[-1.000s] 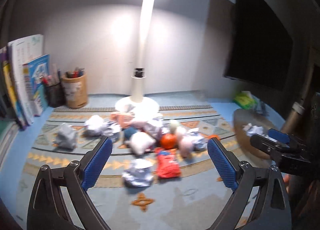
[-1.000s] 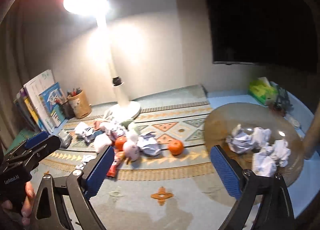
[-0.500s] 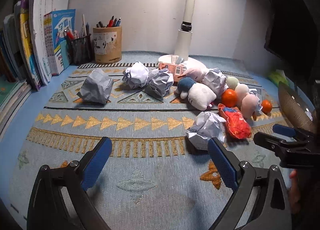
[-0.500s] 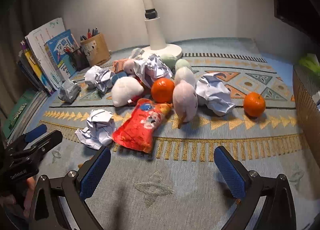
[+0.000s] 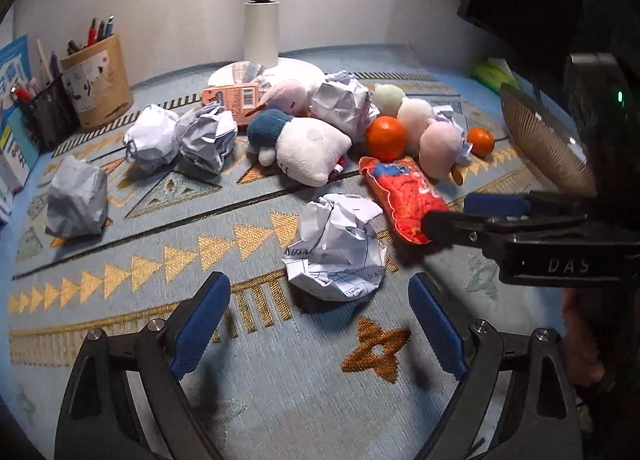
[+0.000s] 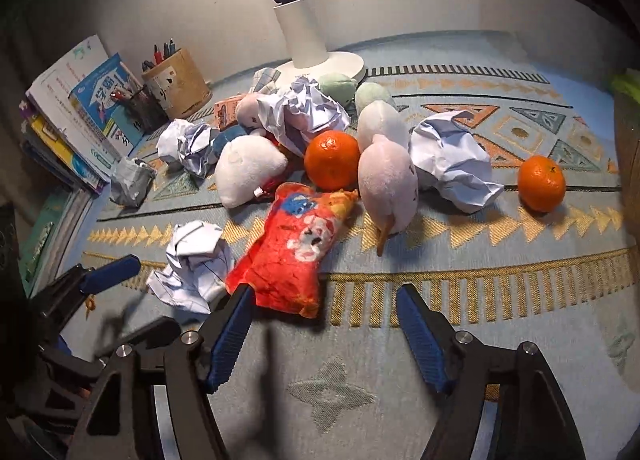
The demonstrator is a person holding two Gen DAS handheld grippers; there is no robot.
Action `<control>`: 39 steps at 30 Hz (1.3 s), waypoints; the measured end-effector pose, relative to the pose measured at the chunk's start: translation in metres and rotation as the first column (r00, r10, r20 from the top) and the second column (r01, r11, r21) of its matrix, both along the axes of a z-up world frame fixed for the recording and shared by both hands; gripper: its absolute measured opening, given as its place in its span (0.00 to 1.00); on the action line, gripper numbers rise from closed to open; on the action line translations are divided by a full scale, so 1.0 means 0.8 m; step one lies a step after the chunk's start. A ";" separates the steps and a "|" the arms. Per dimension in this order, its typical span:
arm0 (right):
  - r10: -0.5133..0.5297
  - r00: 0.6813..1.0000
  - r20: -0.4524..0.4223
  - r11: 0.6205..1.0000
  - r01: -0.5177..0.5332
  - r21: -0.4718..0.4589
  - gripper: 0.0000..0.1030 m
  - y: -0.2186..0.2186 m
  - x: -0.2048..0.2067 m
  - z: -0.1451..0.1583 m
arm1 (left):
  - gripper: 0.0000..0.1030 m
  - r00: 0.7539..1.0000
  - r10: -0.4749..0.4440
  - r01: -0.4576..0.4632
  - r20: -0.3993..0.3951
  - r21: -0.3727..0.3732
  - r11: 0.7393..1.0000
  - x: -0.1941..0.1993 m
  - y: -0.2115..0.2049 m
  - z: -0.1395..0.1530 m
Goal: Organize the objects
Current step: 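Grasp the red snack bag with the right gripper while the left grasps paper, then place the red snack bag and paper into the glass bowl, opening both grippers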
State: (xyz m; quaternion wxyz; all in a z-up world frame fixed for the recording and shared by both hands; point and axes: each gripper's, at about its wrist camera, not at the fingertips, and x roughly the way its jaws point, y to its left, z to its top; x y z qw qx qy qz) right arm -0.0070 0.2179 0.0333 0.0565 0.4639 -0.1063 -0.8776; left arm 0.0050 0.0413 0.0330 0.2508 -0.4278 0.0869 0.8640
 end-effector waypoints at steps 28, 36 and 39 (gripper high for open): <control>0.278 0.961 -0.006 0.955 -0.276 0.106 0.26 -0.005 0.088 -0.006 | 0.55 0.984 0.098 -0.073 -0.146 0.165 0.984 0.039 -0.023 0.016; 0.160 0.987 0.015 0.976 -0.160 0.149 0.66 0.002 0.099 -0.005 | 0.56 0.978 0.152 -0.120 -0.146 0.204 0.972 0.040 -0.040 0.017; 0.125 0.992 0.019 0.978 -0.126 0.168 0.66 -0.015 0.103 -0.012 | 0.56 0.979 0.153 -0.125 -0.132 0.196 0.973 0.038 -0.039 0.015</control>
